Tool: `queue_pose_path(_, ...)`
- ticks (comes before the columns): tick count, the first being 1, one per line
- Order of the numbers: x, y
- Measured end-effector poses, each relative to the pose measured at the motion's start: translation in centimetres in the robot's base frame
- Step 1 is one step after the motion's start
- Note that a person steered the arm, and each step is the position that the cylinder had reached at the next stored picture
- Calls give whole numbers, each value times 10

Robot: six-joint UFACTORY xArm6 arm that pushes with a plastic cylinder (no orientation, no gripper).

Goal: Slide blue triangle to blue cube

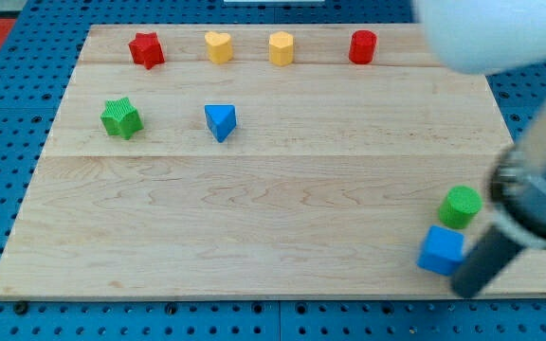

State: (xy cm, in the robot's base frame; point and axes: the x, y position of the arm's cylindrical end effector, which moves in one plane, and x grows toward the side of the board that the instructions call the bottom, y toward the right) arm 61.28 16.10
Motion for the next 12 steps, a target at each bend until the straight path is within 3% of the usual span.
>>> queue_pose_path(2,-66,-4)
queue_pose_path(3,-72,-114)
queue_pose_path(4,-127,-213)
queue_pose_path(5,-198,-235)
queue_pose_path(8,-248,-336)
queue_pose_path(10,-243,-204)
queue_pose_path(11,-279,-222)
queue_pose_path(12,-267,-163)
